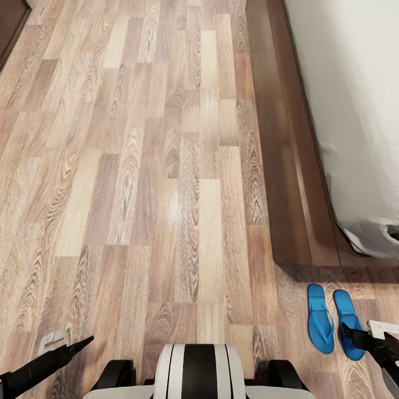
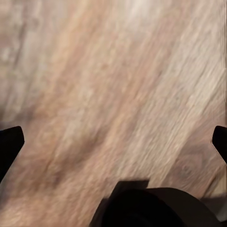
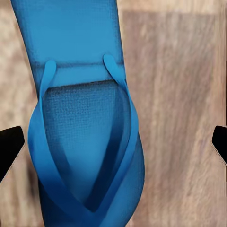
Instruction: In the bedroom, move the book from the bed onto either nightstand, and place the two sandals side by side next to the bed.
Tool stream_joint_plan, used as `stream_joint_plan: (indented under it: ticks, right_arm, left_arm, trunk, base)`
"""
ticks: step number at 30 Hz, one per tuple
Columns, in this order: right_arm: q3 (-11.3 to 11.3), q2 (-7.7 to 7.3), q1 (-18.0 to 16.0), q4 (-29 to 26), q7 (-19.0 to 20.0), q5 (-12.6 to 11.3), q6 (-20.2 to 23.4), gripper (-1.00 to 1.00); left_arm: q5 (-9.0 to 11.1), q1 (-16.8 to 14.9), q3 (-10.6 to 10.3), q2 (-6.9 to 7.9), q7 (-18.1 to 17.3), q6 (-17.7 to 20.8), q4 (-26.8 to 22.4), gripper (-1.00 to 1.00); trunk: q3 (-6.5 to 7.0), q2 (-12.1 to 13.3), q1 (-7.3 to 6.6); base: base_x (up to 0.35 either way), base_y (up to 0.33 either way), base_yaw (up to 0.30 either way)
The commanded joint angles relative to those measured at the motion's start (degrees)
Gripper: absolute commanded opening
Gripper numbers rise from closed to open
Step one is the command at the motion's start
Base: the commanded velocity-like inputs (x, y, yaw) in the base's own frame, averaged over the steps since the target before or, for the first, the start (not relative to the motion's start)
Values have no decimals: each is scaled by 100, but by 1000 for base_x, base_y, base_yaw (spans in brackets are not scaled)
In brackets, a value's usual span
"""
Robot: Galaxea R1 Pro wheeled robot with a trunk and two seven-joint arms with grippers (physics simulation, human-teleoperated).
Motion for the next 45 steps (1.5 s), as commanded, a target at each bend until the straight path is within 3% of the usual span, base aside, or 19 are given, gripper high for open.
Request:
stream_joint_plan:
  ticks: [1,7,13,14,15,18,21,26,45]
  right_arm:
    - [-7,0,-2,6,32,-59,-16,100]
    - [-9,-4,0,-44,76,-82,27,100]
    - [-54,-86,-1,-17,1628,-273,205,100]
    - [-60,-116,-1,14,1987,-384,241,100]
    - [-67,-201,0,281,2681,-684,274,100]
    - [-72,-347,0,1091,3425,-1093,290,100]
    - [-71,-424,0,1556,3711,-1314,287,100]
    - [-71,-479,0,1935,3906,-1523,243,100]
    - [-64,-440,-1,2014,3875,-1532,198,100]
  left_arm:
    - [-46,-8,48,-3,-40,60,-5,100]
    - [-49,-8,48,-4,-33,60,-1,100]
    - [-55,-8,48,-22,-27,61,3,100]
    - [-55,-8,48,-40,-26,61,3,100]
    - [-55,-8,48,-66,-21,60,4,100]
    - [-59,-8,41,-118,-14,50,4,100]
    - [-62,-8,40,-145,-10,42,4,100]
    - [-64,-8,39,-169,-7,32,4,100]
    - [-63,-8,22,-241,-6,25,4,100]
  trunk:
    - [21,0,-3]
    - [153,8,-19]
    - [286,16,-34]
    - [309,18,-37]
    - [331,19,-39]
    - [397,23,-47]
    - [464,27,-55]
    - [574,34,-68]
    - [995,59,-117]
  base:
    - [0,0,0]
    - [0,0,0]
    - [0,0,0]
    - [0,0,0]
    - [0,0,0]
    - [0,0,0]
    - [0,0,0]
    - [0,0,0]
    - [0,0,0]
